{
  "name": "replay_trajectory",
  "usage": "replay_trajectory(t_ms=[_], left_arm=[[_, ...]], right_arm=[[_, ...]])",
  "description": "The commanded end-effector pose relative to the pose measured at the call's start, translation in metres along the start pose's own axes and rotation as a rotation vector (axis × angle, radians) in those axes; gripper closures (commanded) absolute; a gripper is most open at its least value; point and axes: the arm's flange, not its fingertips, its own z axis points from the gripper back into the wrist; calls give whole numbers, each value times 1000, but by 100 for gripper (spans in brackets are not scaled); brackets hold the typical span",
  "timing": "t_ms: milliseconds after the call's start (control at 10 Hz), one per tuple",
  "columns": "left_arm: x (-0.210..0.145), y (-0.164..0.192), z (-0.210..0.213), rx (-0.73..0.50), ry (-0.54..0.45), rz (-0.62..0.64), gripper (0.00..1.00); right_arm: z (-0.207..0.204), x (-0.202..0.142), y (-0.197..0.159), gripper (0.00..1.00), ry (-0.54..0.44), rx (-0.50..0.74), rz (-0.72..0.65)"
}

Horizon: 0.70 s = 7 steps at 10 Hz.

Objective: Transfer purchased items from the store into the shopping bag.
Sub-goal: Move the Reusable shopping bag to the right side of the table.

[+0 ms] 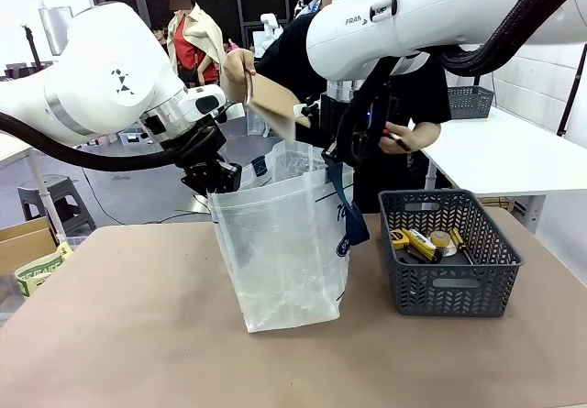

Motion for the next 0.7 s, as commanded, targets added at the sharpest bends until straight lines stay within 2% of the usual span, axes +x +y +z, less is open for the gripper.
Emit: replay_trajectory(t_ms=[0,600], left_arm=[[0,0,0,5,0,-5,100],[0,0,0,5,0,-5,100]], right_arm=[[0,0,-1,100,0,0,-1],[0,0,-1,100,0,0,-1]])
